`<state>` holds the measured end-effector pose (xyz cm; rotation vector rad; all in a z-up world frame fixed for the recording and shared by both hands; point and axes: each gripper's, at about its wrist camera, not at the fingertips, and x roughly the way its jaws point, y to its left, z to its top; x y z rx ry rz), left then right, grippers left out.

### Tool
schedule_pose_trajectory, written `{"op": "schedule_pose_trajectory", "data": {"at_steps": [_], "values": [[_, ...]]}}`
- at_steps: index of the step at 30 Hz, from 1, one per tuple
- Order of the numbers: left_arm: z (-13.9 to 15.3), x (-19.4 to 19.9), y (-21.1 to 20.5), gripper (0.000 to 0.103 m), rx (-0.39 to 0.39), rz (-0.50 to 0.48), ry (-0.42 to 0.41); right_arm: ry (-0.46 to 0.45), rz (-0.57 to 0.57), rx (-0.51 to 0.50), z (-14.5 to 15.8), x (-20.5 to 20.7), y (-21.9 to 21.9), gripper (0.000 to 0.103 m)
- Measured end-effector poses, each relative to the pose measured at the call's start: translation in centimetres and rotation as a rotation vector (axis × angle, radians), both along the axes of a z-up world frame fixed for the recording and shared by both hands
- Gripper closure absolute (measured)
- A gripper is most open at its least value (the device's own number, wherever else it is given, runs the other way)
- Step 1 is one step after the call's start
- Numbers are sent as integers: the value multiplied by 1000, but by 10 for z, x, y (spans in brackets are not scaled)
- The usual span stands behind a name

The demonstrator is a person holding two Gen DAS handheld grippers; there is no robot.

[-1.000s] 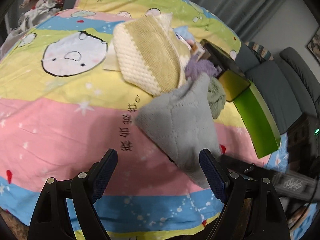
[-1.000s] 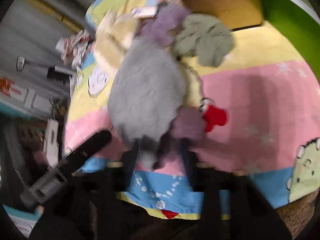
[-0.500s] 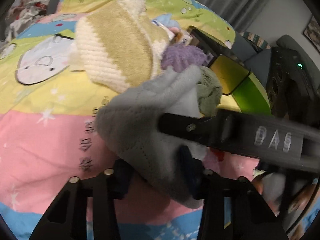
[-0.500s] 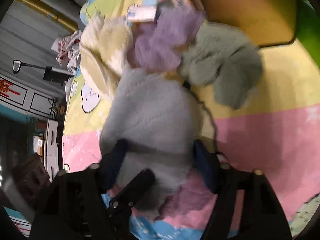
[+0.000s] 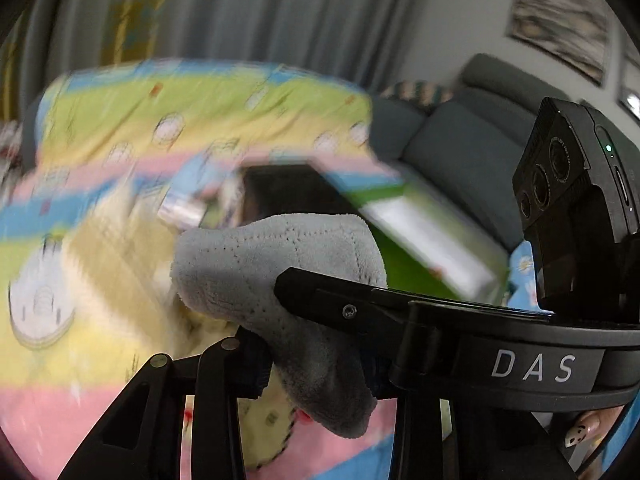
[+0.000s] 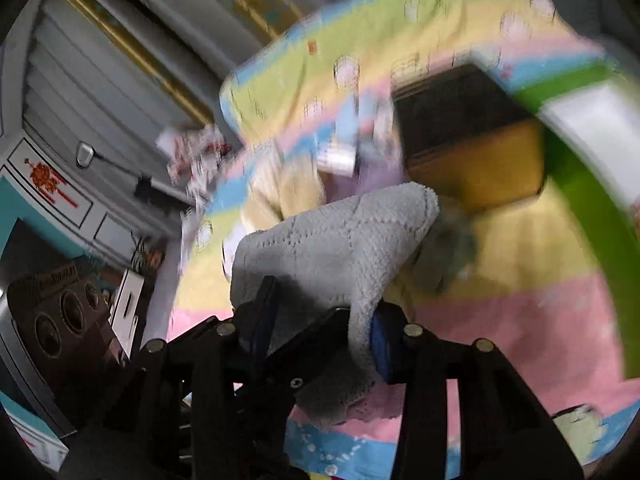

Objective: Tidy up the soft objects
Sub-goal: 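Lift the grey cloth and drop it into the white box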

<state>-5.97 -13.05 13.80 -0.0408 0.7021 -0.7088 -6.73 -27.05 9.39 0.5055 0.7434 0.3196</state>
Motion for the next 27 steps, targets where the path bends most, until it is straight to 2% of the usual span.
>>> {"op": "schedule_pose_trajectory", "data": {"at_steps": [3,6,10,13,18,20,22,27], "values": [[27,0,-25,67,-13,-42,-79,-91,-59,-6,30,-6,-32,62],[46,3,-54,67,-21,-83,-140,-144,-104,-8,46,-2,-51,62],[52,15,-97,67,-26,-146,-172,-192,-210,-28,56,0,-86,65],[42,15,-125,67,-36,-189,-167,-191,-297,-11,44,-3,-115,68],[21,28,-162,67,-76,-250,-70,-159,-420,26,26,-14,-157,78],[13,31,-177,67,-56,-265,-53,-154,-456,43,21,-21,-168,87],[8,30,-187,67,-41,-272,-58,-152,-489,92,14,-29,-184,88],[-7,26,-212,67,-36,-300,-36,-121,-564,123,2,-35,-202,89]]}}
